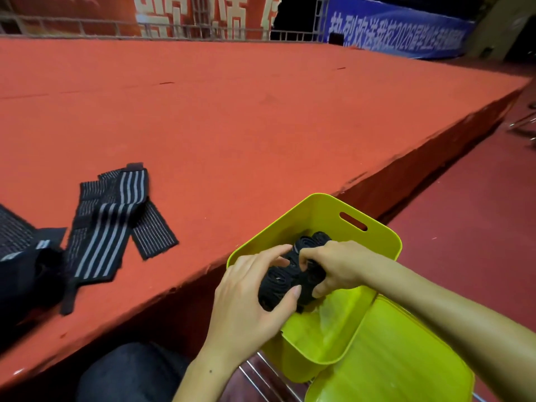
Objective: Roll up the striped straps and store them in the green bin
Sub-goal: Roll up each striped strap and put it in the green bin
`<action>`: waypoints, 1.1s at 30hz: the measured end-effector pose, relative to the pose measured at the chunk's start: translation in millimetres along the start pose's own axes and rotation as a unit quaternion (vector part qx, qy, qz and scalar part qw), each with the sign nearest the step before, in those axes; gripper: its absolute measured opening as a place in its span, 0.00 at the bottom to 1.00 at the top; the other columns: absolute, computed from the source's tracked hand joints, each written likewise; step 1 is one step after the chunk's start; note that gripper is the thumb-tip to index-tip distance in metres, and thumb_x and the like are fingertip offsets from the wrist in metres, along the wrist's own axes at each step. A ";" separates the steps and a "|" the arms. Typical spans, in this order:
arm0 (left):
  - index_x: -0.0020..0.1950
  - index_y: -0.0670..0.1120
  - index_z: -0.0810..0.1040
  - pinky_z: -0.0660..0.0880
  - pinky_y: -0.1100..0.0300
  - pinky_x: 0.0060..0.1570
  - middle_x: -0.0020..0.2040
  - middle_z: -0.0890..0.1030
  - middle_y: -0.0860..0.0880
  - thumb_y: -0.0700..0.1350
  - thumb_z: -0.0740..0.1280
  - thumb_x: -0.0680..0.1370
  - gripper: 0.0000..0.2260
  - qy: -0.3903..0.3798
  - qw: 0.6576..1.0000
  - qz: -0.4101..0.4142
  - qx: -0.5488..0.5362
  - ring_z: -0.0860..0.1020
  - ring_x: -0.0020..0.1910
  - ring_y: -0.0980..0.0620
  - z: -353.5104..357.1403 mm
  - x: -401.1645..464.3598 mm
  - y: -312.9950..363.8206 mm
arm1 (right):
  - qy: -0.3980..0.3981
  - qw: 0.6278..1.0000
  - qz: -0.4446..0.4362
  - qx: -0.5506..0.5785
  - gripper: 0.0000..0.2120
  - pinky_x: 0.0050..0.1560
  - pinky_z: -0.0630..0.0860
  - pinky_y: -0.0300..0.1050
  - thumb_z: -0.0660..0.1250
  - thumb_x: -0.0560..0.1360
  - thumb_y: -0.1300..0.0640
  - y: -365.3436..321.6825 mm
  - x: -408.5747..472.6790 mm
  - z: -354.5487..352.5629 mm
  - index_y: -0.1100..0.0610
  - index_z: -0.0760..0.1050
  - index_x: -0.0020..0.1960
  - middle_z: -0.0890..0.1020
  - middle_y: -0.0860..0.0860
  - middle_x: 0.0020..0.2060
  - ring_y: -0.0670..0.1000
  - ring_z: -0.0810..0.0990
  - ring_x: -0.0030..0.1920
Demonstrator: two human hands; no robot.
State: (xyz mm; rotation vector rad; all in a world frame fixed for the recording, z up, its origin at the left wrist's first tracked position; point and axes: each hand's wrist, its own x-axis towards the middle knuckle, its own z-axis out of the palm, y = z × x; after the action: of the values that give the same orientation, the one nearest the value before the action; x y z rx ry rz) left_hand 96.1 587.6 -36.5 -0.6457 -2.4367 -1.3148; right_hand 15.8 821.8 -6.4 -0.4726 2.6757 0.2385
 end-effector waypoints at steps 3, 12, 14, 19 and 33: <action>0.75 0.63 0.74 0.78 0.48 0.64 0.62 0.81 0.65 0.55 0.73 0.79 0.24 0.020 0.999 0.014 -0.027 0.80 0.66 0.55 0.6 -3.4 -5.4 | -0.022 0.999 -0.005 -0.026 0.30 0.51 0.79 0.53 0.79 0.70 0.34 -4.1 12.3 2.9 0.42 0.71 0.65 0.84 0.49 0.55 0.57 0.82 0.59; 0.72 0.53 0.79 0.75 0.47 0.61 0.57 0.82 0.61 0.50 0.74 0.78 0.21 0.111 0.992 0.058 0.003 0.81 0.60 0.52 7.7 -18.2 -15.0 | -0.020 0.989 -0.031 -0.143 0.34 0.43 0.70 0.50 0.79 0.71 0.35 -20.7 29.0 8.2 0.47 0.69 0.68 0.84 0.52 0.58 0.59 0.84 0.60; 0.71 0.52 0.80 0.74 0.46 0.64 0.57 0.82 0.62 0.50 0.75 0.78 0.22 0.122 0.991 0.060 0.014 0.81 0.61 0.51 8.4 -19.1 -16.3 | -0.013 0.983 -0.037 -0.180 0.35 0.41 0.69 0.50 0.78 0.71 0.33 -22.7 30.0 9.5 0.48 0.69 0.69 0.84 0.53 0.57 0.59 0.85 0.59; 0.72 0.52 0.79 0.72 0.41 0.68 0.58 0.83 0.62 0.52 0.75 0.77 0.23 0.143 0.989 0.042 0.022 0.79 0.62 0.53 5.2 -23.6 -22.0 | -0.008 0.981 -0.030 -0.191 0.38 0.42 0.75 0.51 0.78 0.70 0.32 -25.4 31.1 17.1 0.50 0.68 0.69 0.85 0.54 0.56 0.61 0.86 0.56; 0.75 0.62 0.73 0.74 0.48 0.67 0.63 0.81 0.61 0.56 0.75 0.76 0.28 0.147 0.987 -0.053 -0.032 0.79 0.67 0.51 -33.1 -41.7 -27.2 | 0.029 0.994 0.042 -0.093 0.37 0.50 0.77 0.52 0.68 0.74 0.25 -17.4 6.9 20.8 0.50 0.65 0.69 0.84 0.52 0.59 0.58 0.84 0.60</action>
State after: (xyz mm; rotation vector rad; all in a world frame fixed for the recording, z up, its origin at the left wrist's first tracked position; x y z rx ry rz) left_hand 119.3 536.5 -57.0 -0.3116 -2.2226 -1.4211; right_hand 23.8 808.6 -29.7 -0.4289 2.7460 0.5084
